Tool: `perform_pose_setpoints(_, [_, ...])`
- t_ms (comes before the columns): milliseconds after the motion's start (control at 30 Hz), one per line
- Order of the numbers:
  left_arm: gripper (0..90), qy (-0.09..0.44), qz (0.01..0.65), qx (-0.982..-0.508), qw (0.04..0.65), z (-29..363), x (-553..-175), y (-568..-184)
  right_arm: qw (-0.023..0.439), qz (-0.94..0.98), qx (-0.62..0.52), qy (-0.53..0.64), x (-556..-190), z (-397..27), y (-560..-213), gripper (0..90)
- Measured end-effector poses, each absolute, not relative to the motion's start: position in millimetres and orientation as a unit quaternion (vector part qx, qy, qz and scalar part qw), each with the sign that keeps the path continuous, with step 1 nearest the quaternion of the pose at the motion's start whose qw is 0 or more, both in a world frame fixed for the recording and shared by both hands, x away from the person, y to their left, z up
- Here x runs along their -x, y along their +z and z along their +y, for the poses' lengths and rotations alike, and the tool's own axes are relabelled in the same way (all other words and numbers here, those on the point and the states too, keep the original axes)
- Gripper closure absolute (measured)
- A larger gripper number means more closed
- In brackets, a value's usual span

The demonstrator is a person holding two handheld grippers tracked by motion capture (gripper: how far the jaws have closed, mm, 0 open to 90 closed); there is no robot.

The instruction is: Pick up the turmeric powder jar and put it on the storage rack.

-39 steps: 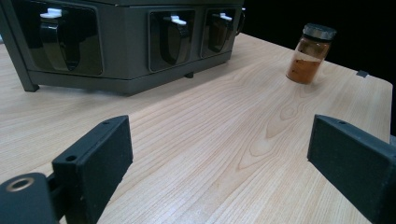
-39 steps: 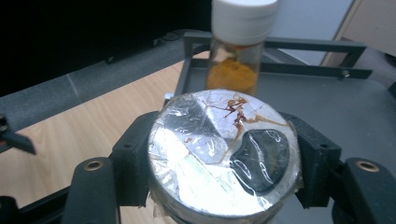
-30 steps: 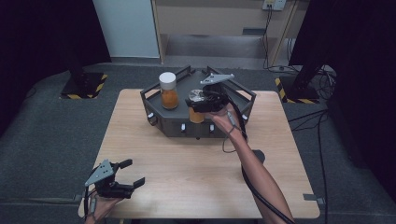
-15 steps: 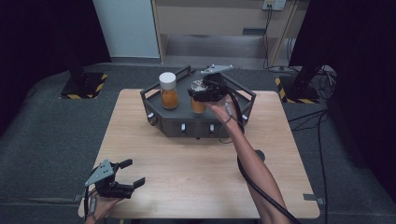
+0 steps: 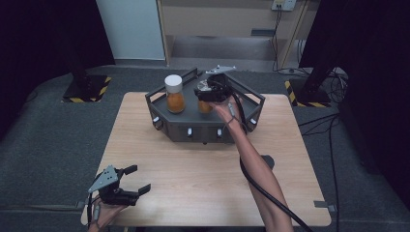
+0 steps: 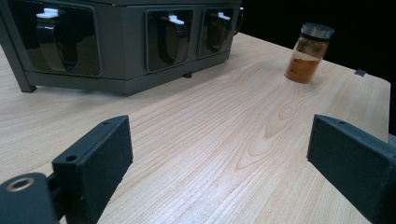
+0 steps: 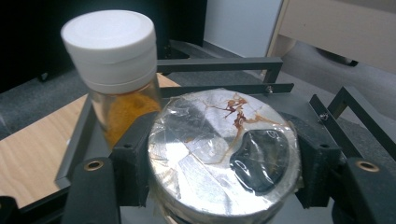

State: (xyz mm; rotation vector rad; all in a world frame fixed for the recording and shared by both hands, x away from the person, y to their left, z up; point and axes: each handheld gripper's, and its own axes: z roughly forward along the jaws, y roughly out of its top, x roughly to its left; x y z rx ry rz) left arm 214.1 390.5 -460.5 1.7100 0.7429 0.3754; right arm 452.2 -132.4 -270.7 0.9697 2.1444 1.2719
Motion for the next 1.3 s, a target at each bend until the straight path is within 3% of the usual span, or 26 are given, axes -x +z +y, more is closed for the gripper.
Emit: perform_pose_setpoints(1300, [5.9,0.159,0.318,-0.73,0.584,391.2,-214.3,-461.3,0.242,0.765,-0.375,0.463,-466.6,-123.8,-303.9,34.1])
